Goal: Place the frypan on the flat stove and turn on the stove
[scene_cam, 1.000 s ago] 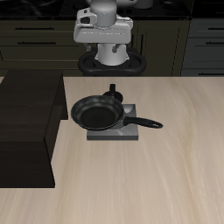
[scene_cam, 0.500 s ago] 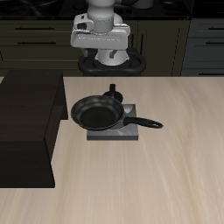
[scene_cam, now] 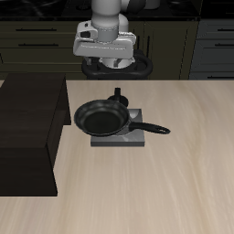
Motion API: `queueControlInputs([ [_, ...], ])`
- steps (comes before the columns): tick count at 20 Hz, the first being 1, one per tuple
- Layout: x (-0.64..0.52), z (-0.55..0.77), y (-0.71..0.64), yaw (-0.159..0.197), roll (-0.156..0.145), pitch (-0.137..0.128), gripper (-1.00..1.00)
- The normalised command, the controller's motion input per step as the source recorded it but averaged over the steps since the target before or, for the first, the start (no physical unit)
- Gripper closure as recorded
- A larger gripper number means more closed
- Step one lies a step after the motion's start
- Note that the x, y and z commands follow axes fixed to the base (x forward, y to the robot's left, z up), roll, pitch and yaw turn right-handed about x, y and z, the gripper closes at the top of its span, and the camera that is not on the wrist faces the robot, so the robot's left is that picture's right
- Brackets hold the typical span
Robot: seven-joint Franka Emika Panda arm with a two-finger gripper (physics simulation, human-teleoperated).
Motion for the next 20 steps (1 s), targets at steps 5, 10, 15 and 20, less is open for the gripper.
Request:
queueControlInputs([
  [5,-0.15,-0.29,-0.08,-0.003,-0.011,0.029,-1.00],
  [10,-0.29,-0.21,-0.01,0.003,0.004,-0.012,-1.00],
  [15,-0.16,-0.27,0.04,0.008,-0.006,0.003,-1.00],
  [20,-0.19,-0.25,0.01,-0.001,-0.008,0.003,-1.00],
])
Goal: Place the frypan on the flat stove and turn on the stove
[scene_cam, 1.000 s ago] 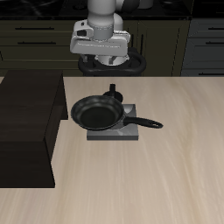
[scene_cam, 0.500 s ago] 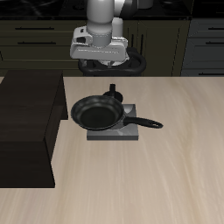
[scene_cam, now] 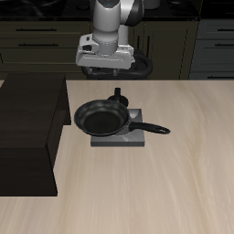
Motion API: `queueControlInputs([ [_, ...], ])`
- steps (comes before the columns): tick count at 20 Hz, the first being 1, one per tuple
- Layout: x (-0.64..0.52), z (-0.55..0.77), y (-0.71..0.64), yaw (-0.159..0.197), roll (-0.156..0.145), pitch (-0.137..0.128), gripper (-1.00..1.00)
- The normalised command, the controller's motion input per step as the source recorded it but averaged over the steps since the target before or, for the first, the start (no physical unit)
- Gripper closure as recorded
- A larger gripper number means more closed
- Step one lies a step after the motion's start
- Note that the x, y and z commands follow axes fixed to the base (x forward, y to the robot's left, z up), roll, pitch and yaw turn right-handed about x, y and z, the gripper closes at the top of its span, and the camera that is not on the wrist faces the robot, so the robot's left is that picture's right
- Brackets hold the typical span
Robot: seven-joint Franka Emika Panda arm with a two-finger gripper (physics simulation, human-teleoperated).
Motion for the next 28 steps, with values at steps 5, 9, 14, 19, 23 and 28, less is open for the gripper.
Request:
queueControlInputs([
  [5,-0.15,-0.23,0.11,0.032,0.007,-0.015,-1.00],
  [9,-0.18,-0.18,0.14,0.016,0.014,-0.025,-1.00],
  [14,-0.12,-0.16,0.14,-0.012,0.019,-0.006,-1.00],
  [19,-0.10,-0.20,0.12,-0.043,0.025,0.020,-1.00],
  [23,-0.17,-0.17,0.21,-0.045,0.037,0.001,-1.00],
  [28,-0.12,-0.10,0.06,-0.047,0.024,0.008,-1.00],
])
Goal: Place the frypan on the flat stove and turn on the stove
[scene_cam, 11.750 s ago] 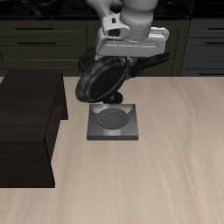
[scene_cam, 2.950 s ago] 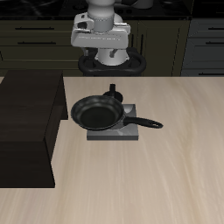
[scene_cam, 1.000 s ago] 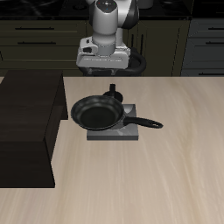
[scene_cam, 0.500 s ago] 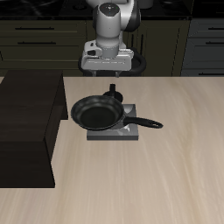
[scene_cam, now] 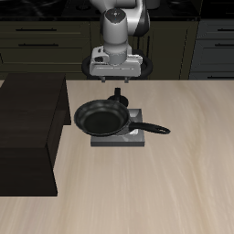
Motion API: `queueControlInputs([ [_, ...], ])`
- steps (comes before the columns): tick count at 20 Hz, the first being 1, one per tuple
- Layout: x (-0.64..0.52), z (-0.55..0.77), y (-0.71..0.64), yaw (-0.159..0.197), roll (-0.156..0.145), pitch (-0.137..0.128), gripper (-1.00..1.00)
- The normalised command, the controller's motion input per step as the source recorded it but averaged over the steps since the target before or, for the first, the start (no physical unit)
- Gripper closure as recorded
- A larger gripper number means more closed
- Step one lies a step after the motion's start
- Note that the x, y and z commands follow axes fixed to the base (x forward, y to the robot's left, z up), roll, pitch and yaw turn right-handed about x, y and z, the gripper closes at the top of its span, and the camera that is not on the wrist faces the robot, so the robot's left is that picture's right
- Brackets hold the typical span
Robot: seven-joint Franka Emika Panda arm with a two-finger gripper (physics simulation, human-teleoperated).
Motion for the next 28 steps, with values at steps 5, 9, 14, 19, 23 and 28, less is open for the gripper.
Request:
queueControlInputs([
  [5,0.00,-0.07,-0.03,0.007,0.005,0.011,-1.00],
  [9,0.05,-0.21,-0.06,0.030,-0.036,0.024,-1.00],
  [14,0.01,-0.12,-0.03,0.036,-0.033,-0.026,-1.00],
  [19,0.03,-0.28,0.08,0.018,0.014,0.063,-1.00],
  [23,-0.05,-0.18,0.06,-0.002,0.021,0.056,-1.00],
  [28,-0.08,-0.24,0.09,-0.003,0.046,0.093,-1.00],
])
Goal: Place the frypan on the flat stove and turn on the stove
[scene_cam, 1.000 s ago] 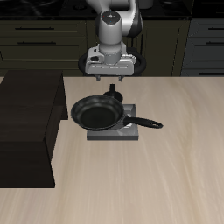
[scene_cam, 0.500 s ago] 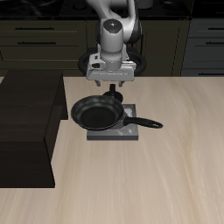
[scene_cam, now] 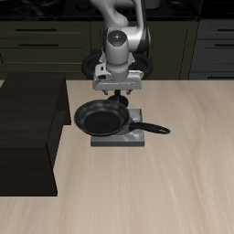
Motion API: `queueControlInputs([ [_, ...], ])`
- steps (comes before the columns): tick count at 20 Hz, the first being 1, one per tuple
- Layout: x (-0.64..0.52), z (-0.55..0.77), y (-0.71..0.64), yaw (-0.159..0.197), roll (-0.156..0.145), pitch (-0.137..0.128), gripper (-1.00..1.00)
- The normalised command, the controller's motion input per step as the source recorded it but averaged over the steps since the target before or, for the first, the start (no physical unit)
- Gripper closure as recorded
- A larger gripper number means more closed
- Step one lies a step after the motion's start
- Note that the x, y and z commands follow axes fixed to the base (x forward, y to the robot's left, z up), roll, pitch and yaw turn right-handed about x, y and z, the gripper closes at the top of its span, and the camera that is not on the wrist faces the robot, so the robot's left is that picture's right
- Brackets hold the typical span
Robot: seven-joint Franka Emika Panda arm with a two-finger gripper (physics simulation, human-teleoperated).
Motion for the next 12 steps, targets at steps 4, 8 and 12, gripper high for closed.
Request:
queueControlInputs([
  [4,-0.04,-0.06,-0.14,-0.004,-0.008,0.026,1.00],
  [8,-0.05,-0.01,-0.26,-0.003,-0.029,0.036,1.00],
  [12,-0.01,0.03,-0.23,0.002,-0.033,0.009,1.00],
])
